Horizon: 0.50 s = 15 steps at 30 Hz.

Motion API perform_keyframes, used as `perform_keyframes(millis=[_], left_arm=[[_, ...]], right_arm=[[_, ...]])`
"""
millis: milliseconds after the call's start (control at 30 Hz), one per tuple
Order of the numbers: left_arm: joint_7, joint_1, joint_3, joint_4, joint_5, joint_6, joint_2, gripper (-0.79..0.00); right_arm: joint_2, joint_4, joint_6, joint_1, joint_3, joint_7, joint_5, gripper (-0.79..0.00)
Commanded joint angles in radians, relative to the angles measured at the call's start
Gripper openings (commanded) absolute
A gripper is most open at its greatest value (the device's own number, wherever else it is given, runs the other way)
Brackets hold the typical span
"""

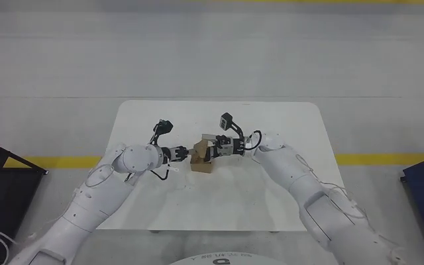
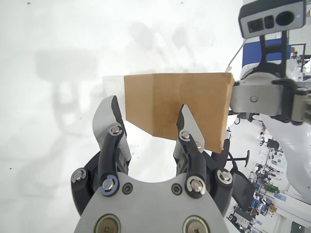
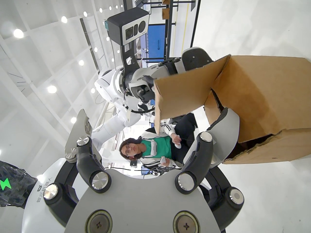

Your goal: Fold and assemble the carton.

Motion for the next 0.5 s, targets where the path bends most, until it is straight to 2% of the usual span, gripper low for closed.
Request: perform_keyframes(millis=[0,300,467], left_arm=[[0.000,-0.011,0.023,0.017,0.009,0.006,-0.007,-0.323],[0.009,-0.063,0.074,0.087,-0.001,0.006,-0.038,-0.357],[0.009,-0.073,0.076,0.101,-0.006,0.001,-0.045,-0.379]], right_arm=[[-0.002,0.006,-0.002,0.002,0.000,0.002,0.001,0.000],[0.004,0.019,-0.050,-0.006,0.031,0.048,0.024,0.000],[0.054,-0.067,-0.065,-0.067,0.114,0.033,0.039,0.000]])
